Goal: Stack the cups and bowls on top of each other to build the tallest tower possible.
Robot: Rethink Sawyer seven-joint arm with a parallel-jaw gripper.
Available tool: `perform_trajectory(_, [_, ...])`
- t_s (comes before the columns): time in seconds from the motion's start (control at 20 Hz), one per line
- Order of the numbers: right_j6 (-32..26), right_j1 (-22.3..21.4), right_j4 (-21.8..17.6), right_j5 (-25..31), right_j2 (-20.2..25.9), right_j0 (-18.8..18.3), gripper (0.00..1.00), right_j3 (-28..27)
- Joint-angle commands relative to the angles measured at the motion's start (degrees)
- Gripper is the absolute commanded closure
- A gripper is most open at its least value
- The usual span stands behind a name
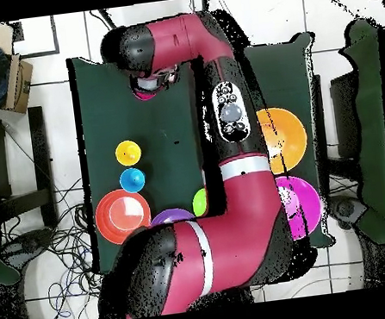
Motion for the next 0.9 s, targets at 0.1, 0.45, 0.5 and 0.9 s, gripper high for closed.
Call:
perform_trajectory(0.1, [-9.4, 0.6, -0.8, 4.9, 1.3, 2.1, 1.0, -2.7])
perform_trajectory(0.45, [-7.9, -0.5, -0.7, 6.0, 0.3, 3.4, 1.0, -2.4])
perform_trajectory(0.5, [-7.8, -0.5, -0.6, 6.2, 0.3, 3.5, 1.0, -2.6])
perform_trajectory(0.9, [-7.2, -0.7, -0.4, 6.3, -0.2, 3.9, 1.0, -2.4])
